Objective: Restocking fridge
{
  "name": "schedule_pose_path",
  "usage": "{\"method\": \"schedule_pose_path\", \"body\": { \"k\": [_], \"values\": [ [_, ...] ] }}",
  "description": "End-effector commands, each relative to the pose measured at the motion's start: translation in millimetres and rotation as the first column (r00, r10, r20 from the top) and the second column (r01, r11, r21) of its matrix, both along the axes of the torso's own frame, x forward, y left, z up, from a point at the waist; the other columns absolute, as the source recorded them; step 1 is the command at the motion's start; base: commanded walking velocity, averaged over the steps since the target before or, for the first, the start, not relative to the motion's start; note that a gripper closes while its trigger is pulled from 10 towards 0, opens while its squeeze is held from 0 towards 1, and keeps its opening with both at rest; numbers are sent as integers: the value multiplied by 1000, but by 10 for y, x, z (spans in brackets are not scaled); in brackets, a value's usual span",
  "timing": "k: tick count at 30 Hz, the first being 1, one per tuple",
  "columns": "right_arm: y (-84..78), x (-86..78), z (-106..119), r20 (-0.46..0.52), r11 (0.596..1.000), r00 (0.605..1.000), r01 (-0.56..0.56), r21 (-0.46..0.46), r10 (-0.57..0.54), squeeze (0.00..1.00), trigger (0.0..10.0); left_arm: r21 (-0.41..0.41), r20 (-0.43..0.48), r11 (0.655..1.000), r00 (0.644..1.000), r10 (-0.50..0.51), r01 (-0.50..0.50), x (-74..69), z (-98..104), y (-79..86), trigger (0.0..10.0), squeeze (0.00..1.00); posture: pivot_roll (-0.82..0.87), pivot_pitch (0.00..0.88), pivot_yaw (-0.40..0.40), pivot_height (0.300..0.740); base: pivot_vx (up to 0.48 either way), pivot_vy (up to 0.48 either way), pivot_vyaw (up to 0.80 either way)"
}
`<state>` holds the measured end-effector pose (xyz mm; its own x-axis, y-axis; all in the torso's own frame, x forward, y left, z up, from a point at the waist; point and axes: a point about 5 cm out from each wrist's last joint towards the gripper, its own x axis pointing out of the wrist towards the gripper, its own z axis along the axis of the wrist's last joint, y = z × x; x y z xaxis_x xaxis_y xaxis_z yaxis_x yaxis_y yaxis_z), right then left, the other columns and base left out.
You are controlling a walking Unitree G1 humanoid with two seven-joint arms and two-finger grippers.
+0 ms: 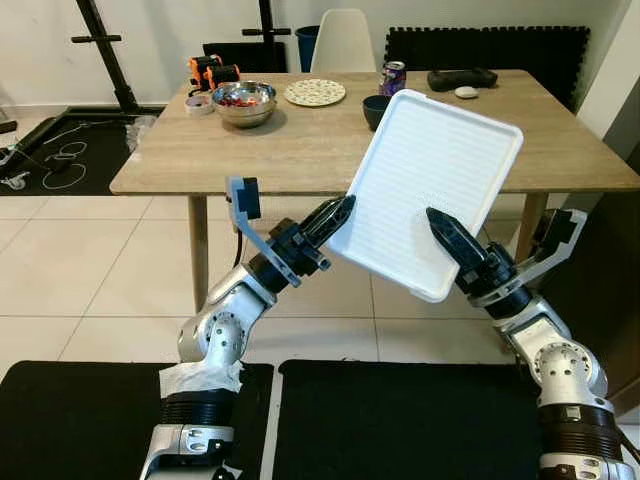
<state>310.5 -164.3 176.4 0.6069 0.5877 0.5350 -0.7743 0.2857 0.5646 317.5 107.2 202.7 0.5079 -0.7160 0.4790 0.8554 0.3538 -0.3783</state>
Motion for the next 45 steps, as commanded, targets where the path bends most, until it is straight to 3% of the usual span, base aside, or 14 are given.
{"method": "schedule_pose_path", "body": {
  "k": [1,13,14,15,25,28,37,41,45],
  "values": [
    [-17,-18,52,29,1000,1000,2,13,-2,0,0,-18,11,1000,1000,-25,25,-24,25,-30,10000,0,-61,13,-11,740,0,0,0],
    [-99,-17,92,35,999,999,32,22,-32,0,0,4,-27,997,996,-80,80,-64,-108,48,10000,0,-64,11,-6,740,0,0,0],
    [-107,-15,91,33,999,999,36,21,-37,0,0,-3,-35,996,996,-88,88,-70,-123,67,10000,561,-63,10,-5,740,0,0,0],
    [-117,-12,89,31,999,999,40,21,-41,0,0,-7,-39,995,995,-97,97,-78,-133,95,10000,1000,-63,8,-5,740,0,0,0],
    [-187,-26,93,32,999,998,53,14,-53,0,0,32,-13,997,997,-70,71,-82,-90,395,10000,1000,-62,5,-3,740,0,0,0],
    [-168,-79,133,60,1000,998,9,18,-10,0,0,42,-18,995,996,-86,87,-114,-110,459,10000,1000,-62,3,-3,740,0,0,0],
    [32,-201,145,96,992,987,-124,-31,126,0,0,1,-40,978,977,-210,211,-221,-210,359,10000,1000,-68,9,-7,740,0,0,0],
    [147,-307,65,93,965,969,-213,-154,229,0,0,5,-32,969,968,-247,247,-245,-202,379,10000,1000,-68,11,-10,740,0,0,0],
    [178,-352,61,93,948,956,-258,-187,278,0,0,48,-33,957,958,-285,286,-285,-210,379,10000,1000,-64,14,-12,740,0,0,0]
  ]
}}
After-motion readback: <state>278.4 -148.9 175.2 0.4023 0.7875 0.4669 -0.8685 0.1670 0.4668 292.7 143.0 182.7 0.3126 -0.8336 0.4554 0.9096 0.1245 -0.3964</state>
